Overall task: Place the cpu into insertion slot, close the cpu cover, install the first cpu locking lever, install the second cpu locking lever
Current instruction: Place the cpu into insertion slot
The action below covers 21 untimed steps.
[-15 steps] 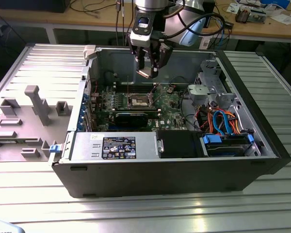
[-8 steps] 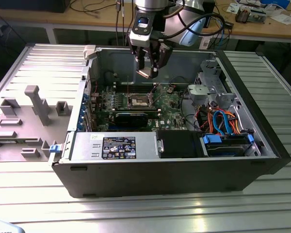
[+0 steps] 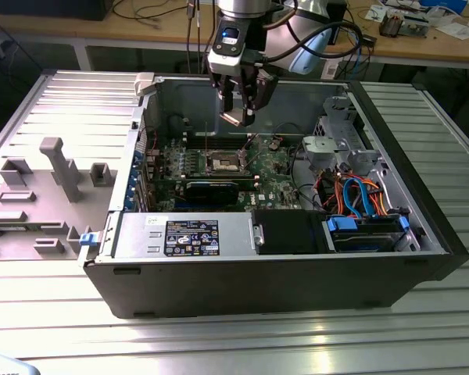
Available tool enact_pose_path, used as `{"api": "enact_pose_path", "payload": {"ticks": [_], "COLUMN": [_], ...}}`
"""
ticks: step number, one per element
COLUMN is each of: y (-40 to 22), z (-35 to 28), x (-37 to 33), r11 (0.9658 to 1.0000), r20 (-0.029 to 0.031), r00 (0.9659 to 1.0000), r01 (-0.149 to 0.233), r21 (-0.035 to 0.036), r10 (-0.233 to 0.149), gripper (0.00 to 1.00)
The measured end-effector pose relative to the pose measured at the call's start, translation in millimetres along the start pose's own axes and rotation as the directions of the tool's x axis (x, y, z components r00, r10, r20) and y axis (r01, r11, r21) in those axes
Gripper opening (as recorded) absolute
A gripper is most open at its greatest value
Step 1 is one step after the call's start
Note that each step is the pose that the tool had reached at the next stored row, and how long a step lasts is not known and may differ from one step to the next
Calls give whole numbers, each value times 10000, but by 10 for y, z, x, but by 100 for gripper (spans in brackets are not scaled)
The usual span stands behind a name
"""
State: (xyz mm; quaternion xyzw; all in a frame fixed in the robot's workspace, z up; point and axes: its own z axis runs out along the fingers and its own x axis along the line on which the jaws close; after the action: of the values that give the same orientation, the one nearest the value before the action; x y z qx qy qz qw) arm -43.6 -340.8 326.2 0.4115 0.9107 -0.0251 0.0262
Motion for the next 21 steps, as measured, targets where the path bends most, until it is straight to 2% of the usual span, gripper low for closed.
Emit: {"api": "enact_pose_path", "payload": {"ticks": [21], "y": [0], "z": [2], "x": [0], "r11": [9998], "r20": [20], "r00": [9998], "r01": [-214], "r21": [37], "r10": [214], "gripper": [55]}}
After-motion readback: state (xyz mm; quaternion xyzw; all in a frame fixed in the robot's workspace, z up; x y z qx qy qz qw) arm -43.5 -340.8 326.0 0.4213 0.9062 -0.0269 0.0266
